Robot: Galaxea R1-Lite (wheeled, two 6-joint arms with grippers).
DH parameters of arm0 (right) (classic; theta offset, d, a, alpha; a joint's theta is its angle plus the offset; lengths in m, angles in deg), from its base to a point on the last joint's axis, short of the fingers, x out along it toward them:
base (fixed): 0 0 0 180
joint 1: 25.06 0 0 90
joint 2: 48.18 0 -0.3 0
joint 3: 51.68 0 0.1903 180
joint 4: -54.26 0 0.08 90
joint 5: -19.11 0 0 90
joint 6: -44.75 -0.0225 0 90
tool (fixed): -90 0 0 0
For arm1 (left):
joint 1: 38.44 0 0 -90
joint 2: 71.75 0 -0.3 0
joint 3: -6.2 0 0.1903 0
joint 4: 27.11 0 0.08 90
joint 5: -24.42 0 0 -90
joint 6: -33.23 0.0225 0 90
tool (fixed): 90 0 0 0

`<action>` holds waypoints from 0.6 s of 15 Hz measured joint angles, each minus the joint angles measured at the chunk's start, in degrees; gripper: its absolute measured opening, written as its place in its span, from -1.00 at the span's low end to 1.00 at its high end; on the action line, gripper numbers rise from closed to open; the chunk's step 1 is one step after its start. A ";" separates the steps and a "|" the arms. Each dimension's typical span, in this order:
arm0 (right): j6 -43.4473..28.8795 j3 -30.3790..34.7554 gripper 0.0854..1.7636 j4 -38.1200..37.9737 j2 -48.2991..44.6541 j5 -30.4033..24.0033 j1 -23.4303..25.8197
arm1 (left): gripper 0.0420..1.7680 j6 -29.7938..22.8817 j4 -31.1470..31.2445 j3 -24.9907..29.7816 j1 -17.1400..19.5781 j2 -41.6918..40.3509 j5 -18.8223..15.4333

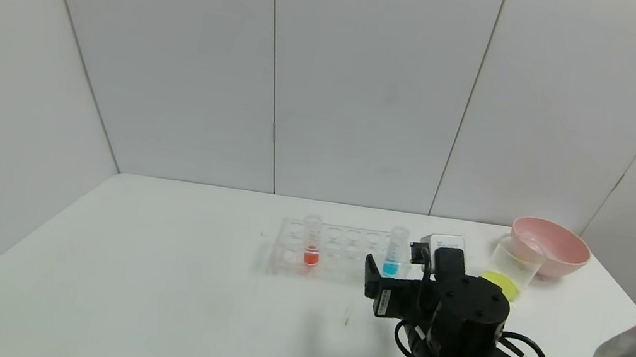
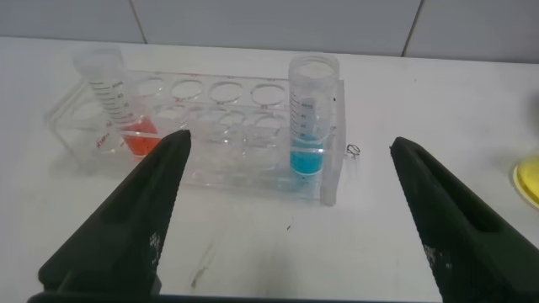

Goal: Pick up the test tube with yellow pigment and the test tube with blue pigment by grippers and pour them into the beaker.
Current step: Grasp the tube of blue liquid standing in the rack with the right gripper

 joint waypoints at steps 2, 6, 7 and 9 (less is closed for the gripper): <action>0.10 -1.35 0.92 0.02 1.18 -0.24 1.38 | 1.00 -0.02 0.00 0.00 0.02 0.00 0.00; 0.34 -6.34 0.92 -0.90 4.00 -0.90 3.85 | 1.00 -0.02 0.00 0.00 0.00 0.00 0.00; 0.38 -7.63 0.92 -1.48 4.83 -1.51 4.33 | 1.00 -0.02 0.00 0.00 0.00 0.00 0.00; 0.40 -9.95 0.92 -2.11 6.42 -3.29 5.25 | 1.00 -0.02 0.00 0.00 0.00 0.00 0.00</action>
